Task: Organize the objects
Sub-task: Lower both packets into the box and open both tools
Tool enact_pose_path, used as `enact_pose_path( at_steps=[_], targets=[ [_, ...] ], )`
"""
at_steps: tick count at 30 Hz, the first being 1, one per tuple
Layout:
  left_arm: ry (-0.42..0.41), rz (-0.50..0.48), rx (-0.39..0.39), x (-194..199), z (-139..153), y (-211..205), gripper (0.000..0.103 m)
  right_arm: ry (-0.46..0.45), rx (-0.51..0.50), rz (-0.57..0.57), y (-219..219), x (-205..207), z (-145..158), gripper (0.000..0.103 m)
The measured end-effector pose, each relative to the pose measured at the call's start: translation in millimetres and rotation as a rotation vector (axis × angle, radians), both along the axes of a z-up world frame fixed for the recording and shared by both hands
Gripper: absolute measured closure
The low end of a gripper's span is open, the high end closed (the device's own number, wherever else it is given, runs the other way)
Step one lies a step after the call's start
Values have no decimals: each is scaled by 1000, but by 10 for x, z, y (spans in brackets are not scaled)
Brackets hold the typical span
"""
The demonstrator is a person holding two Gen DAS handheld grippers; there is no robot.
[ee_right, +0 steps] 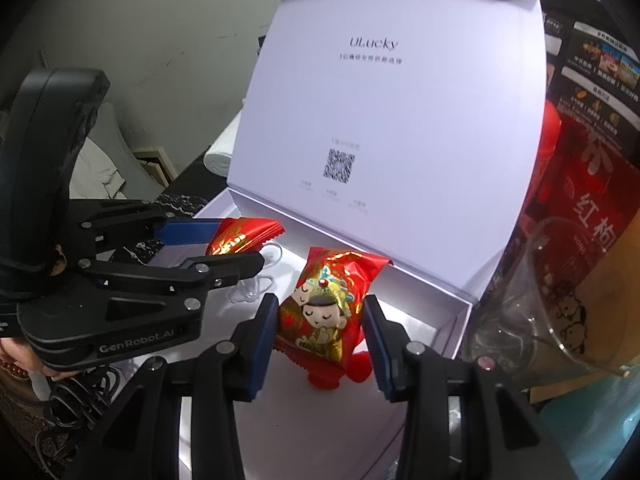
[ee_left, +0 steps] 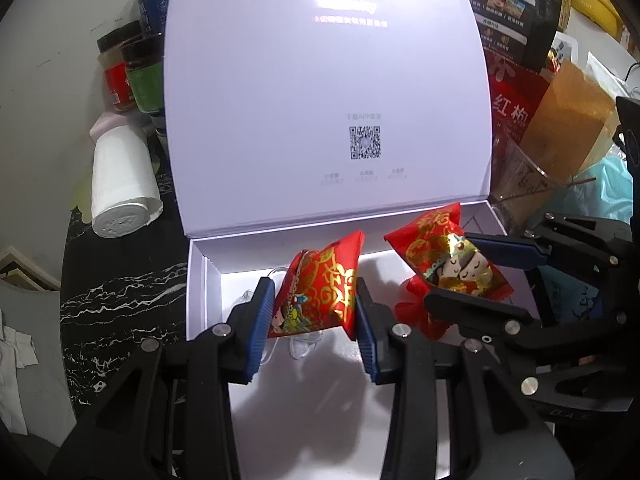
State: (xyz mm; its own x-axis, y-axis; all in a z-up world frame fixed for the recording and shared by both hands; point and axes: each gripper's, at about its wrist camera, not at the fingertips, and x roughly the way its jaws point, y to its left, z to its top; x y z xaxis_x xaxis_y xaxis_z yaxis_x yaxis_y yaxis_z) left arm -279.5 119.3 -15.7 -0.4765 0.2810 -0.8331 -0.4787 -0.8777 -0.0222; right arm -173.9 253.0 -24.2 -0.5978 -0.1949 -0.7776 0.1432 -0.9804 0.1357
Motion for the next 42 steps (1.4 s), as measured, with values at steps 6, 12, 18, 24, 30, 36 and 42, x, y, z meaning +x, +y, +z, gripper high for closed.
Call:
enact_pose_path(
  at_steps=[6,12,18,24,30,36,42],
  targets=[
    [-40,-4,-32,-31,-156,64,66,-25,6,9,-11,-60,-105,60],
    [-69,-5,-35,-50,-238,85,66,-49,15,22,-38,-100,-191,60],
    [-59,5,-41,-38,-250,105,66,-78,20,4,-18,-152,-273,59],
    [-53,49,-45,-7,-239,111,66,-75,19,10,-39,-142,-242,58],
    [-24,72,-28,111,-110,107,65,-44,19,-10,-20,-72,-109,51],
    [26,98,-8,275,166,95,65,-2,25,-14,2,42,103,51],
    [81,132,0,286,416,-102,59,48,38,-16,0,31,365,49]
  ],
)
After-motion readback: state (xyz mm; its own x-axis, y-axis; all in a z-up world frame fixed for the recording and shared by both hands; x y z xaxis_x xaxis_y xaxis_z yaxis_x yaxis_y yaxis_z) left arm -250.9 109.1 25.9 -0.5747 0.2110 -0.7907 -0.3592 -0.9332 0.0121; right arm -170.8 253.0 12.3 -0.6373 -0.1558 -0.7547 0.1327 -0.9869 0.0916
